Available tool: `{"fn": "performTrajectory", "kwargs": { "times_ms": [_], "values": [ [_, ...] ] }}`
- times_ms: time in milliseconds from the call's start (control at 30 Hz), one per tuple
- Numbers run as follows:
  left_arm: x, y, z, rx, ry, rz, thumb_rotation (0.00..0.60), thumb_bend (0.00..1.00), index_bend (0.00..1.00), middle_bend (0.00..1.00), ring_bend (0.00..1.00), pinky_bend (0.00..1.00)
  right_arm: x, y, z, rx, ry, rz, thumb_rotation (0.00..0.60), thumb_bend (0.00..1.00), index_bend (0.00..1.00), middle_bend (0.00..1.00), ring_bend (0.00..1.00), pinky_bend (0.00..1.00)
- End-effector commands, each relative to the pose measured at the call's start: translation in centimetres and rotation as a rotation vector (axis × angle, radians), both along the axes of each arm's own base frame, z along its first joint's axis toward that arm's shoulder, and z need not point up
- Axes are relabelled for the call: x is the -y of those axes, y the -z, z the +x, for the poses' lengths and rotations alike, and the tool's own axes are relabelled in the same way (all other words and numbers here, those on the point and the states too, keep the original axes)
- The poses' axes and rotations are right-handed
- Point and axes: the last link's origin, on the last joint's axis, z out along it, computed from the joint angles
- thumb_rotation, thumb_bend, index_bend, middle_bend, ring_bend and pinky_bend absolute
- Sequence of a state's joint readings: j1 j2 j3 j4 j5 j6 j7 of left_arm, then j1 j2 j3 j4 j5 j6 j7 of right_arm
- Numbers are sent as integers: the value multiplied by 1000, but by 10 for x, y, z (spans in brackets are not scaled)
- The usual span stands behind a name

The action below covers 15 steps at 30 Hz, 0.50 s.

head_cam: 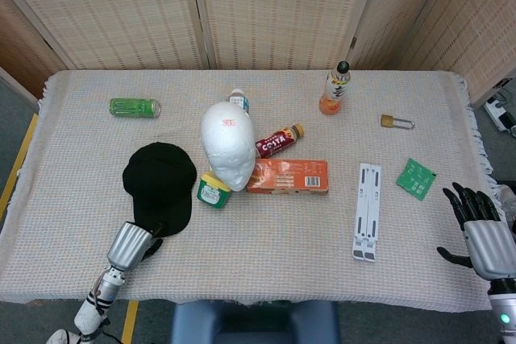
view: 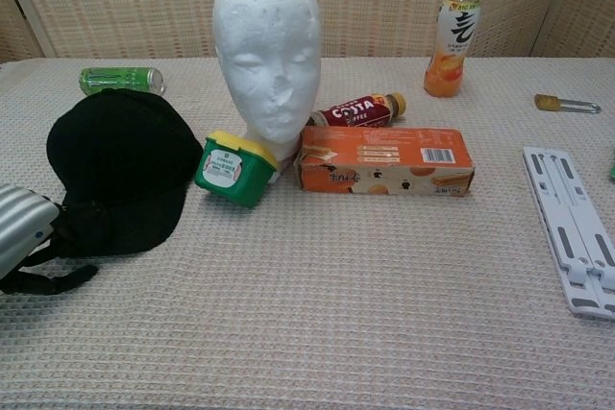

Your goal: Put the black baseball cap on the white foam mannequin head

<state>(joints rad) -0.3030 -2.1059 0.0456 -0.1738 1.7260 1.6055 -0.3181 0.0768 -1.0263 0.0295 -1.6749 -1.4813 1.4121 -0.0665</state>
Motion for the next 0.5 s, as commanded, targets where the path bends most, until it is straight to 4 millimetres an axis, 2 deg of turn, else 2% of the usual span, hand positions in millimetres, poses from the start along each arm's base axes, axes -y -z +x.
{"fn": "performTrajectory", "kwargs": {
  "times_ms": [33,400,500],
  "values": [
    [-5,-2,0,1,-16,26,600,319,459,1000,1000,1000,-1,2,-1,-2,6,20,600,0,0,0,0,0],
    [-18,-4,-2,-16,-53,48,600,343,471,1000,1000,1000,-1,2,1,9,12,48,600,0,0,0,0,0],
    [-22,-7,-2,-4,-62,66,600,383,500,1000,1000,1000,-1,3,0,9,14,60,600,0,0,0,0,0]
  ]
}}
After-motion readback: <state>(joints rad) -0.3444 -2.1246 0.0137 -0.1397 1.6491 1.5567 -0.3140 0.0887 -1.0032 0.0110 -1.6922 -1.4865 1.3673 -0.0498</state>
